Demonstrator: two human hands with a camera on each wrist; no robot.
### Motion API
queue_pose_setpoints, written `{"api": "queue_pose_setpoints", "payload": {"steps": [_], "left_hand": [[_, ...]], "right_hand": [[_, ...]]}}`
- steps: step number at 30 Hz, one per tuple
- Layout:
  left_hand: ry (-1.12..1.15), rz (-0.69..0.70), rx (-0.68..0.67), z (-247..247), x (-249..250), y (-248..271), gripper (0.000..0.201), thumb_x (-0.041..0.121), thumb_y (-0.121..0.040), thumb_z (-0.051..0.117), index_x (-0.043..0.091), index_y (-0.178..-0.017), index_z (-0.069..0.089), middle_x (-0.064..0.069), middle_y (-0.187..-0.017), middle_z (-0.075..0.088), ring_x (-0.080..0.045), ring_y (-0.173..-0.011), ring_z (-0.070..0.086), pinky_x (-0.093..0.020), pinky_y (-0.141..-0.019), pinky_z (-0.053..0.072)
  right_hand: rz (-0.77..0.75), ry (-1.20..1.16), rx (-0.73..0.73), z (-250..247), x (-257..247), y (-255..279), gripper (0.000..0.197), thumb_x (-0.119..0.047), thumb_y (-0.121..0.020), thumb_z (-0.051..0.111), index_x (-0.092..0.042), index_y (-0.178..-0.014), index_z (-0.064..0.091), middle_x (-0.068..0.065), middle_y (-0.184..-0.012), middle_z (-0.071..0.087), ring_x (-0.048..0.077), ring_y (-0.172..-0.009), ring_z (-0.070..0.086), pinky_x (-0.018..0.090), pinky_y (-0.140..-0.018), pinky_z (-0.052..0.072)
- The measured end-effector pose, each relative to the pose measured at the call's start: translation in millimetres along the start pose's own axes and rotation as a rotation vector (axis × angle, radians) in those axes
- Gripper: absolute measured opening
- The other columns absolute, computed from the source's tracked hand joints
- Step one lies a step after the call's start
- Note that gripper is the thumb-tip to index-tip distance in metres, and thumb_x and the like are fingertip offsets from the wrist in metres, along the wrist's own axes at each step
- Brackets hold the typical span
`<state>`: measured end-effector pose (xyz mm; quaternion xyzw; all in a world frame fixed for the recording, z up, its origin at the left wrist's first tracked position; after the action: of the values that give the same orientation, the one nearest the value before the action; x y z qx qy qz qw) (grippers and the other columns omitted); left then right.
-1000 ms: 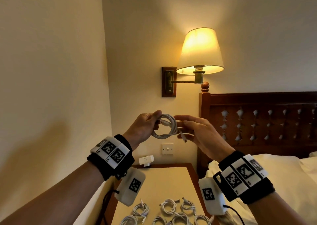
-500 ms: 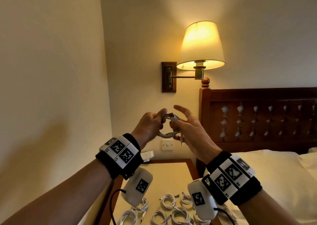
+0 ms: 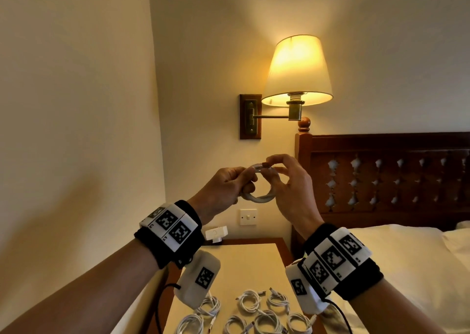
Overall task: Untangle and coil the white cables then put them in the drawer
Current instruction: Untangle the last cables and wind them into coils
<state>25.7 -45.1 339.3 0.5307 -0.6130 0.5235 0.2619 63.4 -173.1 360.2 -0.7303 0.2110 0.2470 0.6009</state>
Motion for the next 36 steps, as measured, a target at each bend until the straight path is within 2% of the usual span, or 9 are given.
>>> {"api": "queue_pose_setpoints", "payload": {"steps": [5, 9, 14, 18, 21, 23, 27, 31, 36], "left_hand": [[-0.104, -0.030, 0.092, -5.2, -6.5, 2.5, 0.032, 0.038, -0.101, 0.040, 0.015, -0.087, 0.058, 0.003, -0.067, 0.049, -0.008, -0.057, 0.040, -0.018, -0.047, 0.034], [-0.145, -0.058, 0.079, 0.6, -10.1, 1.2, 0.033, 0.038, -0.102, 0.037, 0.014, -0.091, 0.056, 0.002, -0.070, 0.048, -0.009, -0.057, 0.037, -0.019, -0.044, 0.032], [-0.028, -0.074, 0.069, 0.4, -14.8, 0.9, 0.032, 0.041, -0.101, 0.037, 0.018, -0.087, 0.054, 0.004, -0.069, 0.048, -0.010, -0.061, 0.038, -0.022, -0.051, 0.034], [0.043, -0.071, 0.052, 2.3, -11.9, 0.6, 0.034, 0.047, -0.098, 0.042, 0.018, -0.086, 0.057, 0.005, -0.066, 0.049, -0.010, -0.061, 0.040, -0.024, -0.053, 0.035], [0.061, -0.084, 0.082, -0.3, -15.9, 1.0, 0.038, 0.048, -0.097, 0.043, 0.016, -0.086, 0.060, 0.004, -0.066, 0.049, -0.012, -0.061, 0.041, -0.025, -0.054, 0.036], [0.070, -0.098, 0.096, -3.2, -20.8, 0.7, 0.040, 0.048, -0.095, 0.046, 0.015, -0.090, 0.066, 0.004, -0.067, 0.053, -0.010, -0.060, 0.045, -0.025, -0.055, 0.037], [0.106, -0.141, 0.071, -4.2, -33.9, 0.4, 0.042, 0.049, -0.088, 0.058, 0.012, -0.104, 0.070, 0.000, -0.083, 0.068, -0.011, -0.066, 0.052, -0.022, -0.052, 0.043], [0.162, -0.223, 0.035, -1.2, -51.8, 5.0, 0.032, 0.025, -0.084, 0.072, 0.002, -0.106, 0.068, -0.007, -0.087, 0.072, -0.012, -0.064, 0.064, -0.021, -0.050, 0.049], [0.231, -0.290, 0.158, -12.4, -83.1, -2.1, 0.029, 0.006, -0.084, 0.071, -0.008, -0.108, 0.064, -0.020, -0.084, 0.070, -0.016, -0.057, 0.067, -0.022, -0.054, 0.056]], "right_hand": [[0.028, -0.043, 0.110, -10.7, 1.3, 7.8, 0.016, -0.013, -0.089, 0.065, -0.023, -0.100, 0.059, -0.017, -0.096, 0.061, -0.007, -0.095, 0.057, 0.012, -0.077, 0.044], [0.057, -0.123, 0.194, -20.6, 5.2, 9.0, 0.010, -0.011, -0.090, 0.065, -0.014, -0.099, 0.063, -0.008, -0.089, 0.066, -0.018, -0.080, 0.056, 0.001, -0.068, 0.043], [0.184, -0.173, 0.201, -18.5, 25.6, 7.0, 0.009, -0.020, -0.093, 0.062, -0.018, -0.101, 0.060, -0.005, -0.094, 0.066, 0.001, -0.087, 0.063, 0.026, -0.080, 0.056], [0.245, -0.181, -0.119, 3.7, 24.9, 4.2, 0.018, -0.017, -0.094, 0.059, -0.015, -0.111, 0.054, 0.004, -0.109, 0.064, 0.019, -0.096, 0.068, 0.037, -0.082, 0.059], [0.309, -0.248, -0.285, 12.6, 24.3, 12.3, 0.028, -0.014, -0.090, 0.063, -0.014, -0.116, 0.053, 0.007, -0.106, 0.069, 0.020, -0.090, 0.072, 0.033, -0.079, 0.059], [0.367, -0.356, -0.270, 9.2, 29.2, 17.9, 0.027, -0.013, -0.090, 0.062, -0.011, -0.117, 0.055, 0.010, -0.102, 0.072, 0.022, -0.089, 0.073, 0.030, -0.077, 0.059], [0.434, -0.449, -0.144, -0.2, 49.8, 25.5, 0.023, -0.010, -0.093, 0.057, -0.009, -0.116, 0.056, 0.012, -0.102, 0.073, 0.024, -0.090, 0.073, 0.041, -0.084, 0.058], [0.472, -0.445, -0.060, -1.8, 67.7, 36.9, 0.023, -0.009, -0.093, 0.058, -0.010, -0.116, 0.056, 0.013, -0.103, 0.072, 0.025, -0.093, 0.072, 0.045, -0.088, 0.056], [0.533, -0.300, -0.175, 2.6, 81.5, 72.9, 0.042, -0.020, -0.089, 0.064, -0.021, -0.129, 0.051, -0.003, -0.124, 0.060, 0.013, -0.111, 0.061, 0.035, -0.097, 0.051]]}}
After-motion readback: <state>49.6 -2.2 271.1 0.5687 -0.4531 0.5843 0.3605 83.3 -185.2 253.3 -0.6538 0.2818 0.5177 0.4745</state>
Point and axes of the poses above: each hand's wrist, its own y-axis away from the middle knuckle, its own z-axis out of the palm, x = y × z, the point moved 10 cm from there along -y, towards the middle knuckle
